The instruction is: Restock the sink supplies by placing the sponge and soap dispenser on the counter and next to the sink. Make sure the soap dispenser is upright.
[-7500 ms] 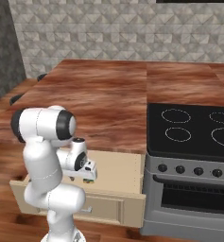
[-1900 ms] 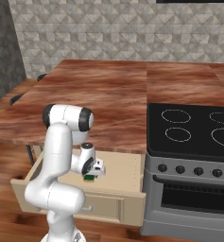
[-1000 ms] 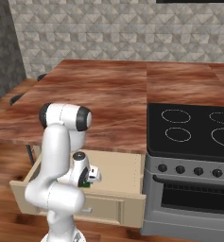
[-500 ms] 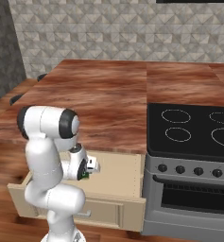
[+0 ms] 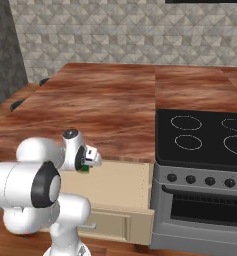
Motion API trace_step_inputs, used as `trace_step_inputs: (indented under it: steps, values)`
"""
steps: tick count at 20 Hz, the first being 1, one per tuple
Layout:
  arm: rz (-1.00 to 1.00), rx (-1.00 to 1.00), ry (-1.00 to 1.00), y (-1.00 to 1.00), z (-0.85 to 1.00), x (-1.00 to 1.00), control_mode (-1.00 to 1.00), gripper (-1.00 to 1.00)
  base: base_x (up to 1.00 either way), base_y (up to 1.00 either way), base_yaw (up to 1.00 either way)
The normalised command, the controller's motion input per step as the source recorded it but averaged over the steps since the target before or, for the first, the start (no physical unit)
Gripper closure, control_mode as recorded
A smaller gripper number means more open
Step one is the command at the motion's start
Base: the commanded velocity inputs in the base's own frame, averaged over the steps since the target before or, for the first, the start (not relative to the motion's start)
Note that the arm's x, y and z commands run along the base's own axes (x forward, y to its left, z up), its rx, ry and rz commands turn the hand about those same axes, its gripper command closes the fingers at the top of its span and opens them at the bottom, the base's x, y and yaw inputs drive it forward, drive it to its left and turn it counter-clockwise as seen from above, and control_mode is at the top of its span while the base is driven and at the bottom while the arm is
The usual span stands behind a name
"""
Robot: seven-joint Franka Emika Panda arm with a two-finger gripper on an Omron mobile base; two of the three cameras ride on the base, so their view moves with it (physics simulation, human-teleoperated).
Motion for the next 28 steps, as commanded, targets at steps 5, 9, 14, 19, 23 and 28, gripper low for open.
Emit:
trace_step_inputs:
  steps: [5,9,14,19,23,28]
  values:
    - [-0.08,0.00,0.00,-0.01,0.87,-0.63,-1.00,1.00,0.00,0.00,0.00]
    - [-0.09,0.00,0.00,-0.14,0.66,-0.77,-1.00,1.00,0.00,0.00,0.00]
    - [-0.10,0.00,0.01,-0.14,0.46,-0.64,-1.00,1.00,0.00,0.00,0.00]
    - [-0.10,0.00,0.09,-0.16,0.11,-0.31,-1.00,1.00,0.00,0.00,0.00]
    - [-0.07,0.00,0.15,0.00,0.00,0.00,-1.00,1.00,0.00,0.00,0.00]
    - [-0.01,-0.01,0.00,0.02,0.00,-0.01,-1.00,1.00,0.00,0.00,0.00]
